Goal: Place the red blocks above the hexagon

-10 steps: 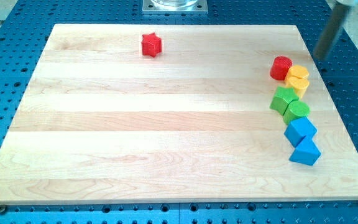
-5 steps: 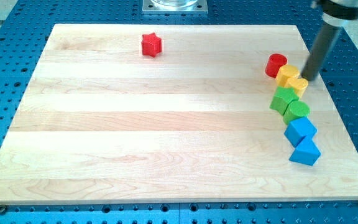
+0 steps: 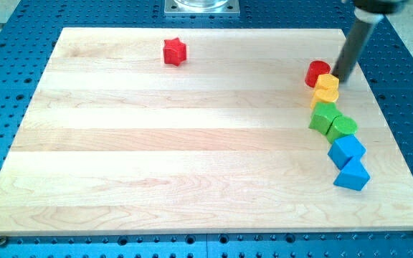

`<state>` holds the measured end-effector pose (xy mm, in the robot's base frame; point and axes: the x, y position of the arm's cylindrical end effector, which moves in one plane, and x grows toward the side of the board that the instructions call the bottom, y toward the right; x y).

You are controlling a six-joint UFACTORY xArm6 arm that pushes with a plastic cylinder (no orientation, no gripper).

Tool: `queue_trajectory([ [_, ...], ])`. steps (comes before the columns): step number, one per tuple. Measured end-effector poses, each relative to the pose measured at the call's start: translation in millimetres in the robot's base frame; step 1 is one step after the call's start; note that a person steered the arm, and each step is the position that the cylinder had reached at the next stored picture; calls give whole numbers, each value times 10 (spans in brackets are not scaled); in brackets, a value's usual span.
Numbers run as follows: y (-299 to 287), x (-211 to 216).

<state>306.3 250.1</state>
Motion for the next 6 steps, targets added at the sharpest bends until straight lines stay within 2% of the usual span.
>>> queue_trajectory([
  [1, -531, -844],
  [3, -3010, -909],
  [4, -3776, -318],
  [5, -3203, -93],
  [6, -3337, -196],
])
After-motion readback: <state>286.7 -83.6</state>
